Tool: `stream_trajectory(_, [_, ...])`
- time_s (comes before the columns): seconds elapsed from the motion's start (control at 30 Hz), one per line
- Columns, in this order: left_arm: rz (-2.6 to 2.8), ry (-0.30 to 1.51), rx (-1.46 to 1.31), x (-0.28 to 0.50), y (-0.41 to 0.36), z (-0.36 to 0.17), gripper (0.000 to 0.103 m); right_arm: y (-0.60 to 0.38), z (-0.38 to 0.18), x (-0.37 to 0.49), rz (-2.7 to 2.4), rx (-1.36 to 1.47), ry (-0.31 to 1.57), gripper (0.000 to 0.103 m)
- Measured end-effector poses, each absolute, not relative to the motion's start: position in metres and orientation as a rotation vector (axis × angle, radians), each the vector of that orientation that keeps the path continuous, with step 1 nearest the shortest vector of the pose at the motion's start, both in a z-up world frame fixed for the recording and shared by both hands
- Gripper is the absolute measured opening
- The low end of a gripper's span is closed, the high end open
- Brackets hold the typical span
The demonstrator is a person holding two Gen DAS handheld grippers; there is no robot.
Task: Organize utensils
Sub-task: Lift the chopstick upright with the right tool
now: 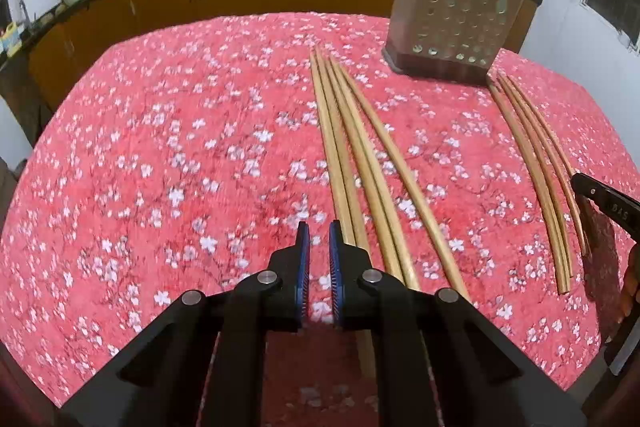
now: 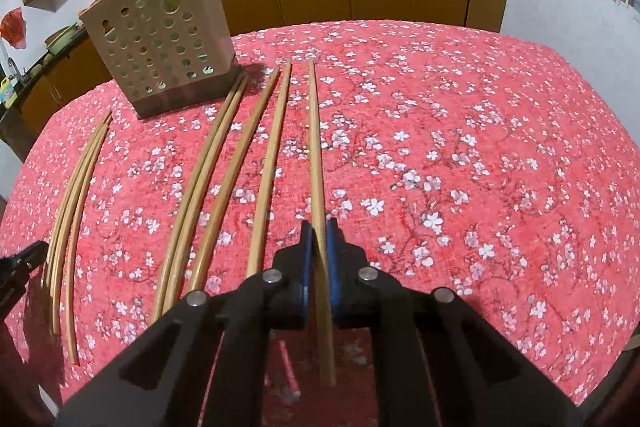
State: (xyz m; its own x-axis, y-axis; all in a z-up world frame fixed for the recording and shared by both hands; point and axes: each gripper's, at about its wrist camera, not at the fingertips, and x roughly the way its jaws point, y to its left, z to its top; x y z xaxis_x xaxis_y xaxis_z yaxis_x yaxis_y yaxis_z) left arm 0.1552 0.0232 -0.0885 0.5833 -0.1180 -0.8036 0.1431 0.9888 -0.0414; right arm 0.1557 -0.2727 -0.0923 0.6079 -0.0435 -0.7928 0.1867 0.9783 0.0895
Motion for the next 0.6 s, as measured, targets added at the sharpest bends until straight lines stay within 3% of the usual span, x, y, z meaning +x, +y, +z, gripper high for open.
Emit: stream_trajectory(0.6, [-0.219, 0.932, 0.04, 0.147, 0.017, -0.087, 0.011, -0.271, -0.093, 0.155, -0.136, 0.144, 0.898, 0.009])
